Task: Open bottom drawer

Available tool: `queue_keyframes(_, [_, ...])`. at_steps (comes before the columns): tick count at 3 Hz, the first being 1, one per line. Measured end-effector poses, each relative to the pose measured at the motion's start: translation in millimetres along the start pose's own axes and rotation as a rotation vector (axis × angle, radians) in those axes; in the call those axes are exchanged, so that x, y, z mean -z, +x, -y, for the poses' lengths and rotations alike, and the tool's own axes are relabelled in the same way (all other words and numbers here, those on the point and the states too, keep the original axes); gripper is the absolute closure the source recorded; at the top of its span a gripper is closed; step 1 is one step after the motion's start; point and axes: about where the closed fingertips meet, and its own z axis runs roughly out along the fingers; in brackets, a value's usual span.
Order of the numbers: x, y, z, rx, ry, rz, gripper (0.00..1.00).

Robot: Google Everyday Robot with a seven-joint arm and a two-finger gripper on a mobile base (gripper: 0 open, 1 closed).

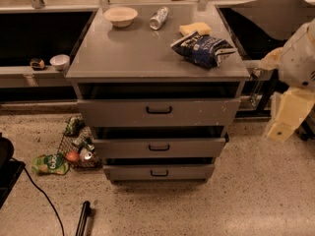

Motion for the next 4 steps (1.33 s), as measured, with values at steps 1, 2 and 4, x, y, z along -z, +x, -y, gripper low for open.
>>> queue_keyframes(1, [-61.4,-4.7,-26.7,0.028,-0.061,0.094,0.00])
queue_keyframes(2, [-126.5,-15.2,-56.0,0.038,-0.133,0.191,0.00])
queue_keyframes(4, [-189.3,-31.6,-74.6,0.018,-0.192,0.265,0.00])
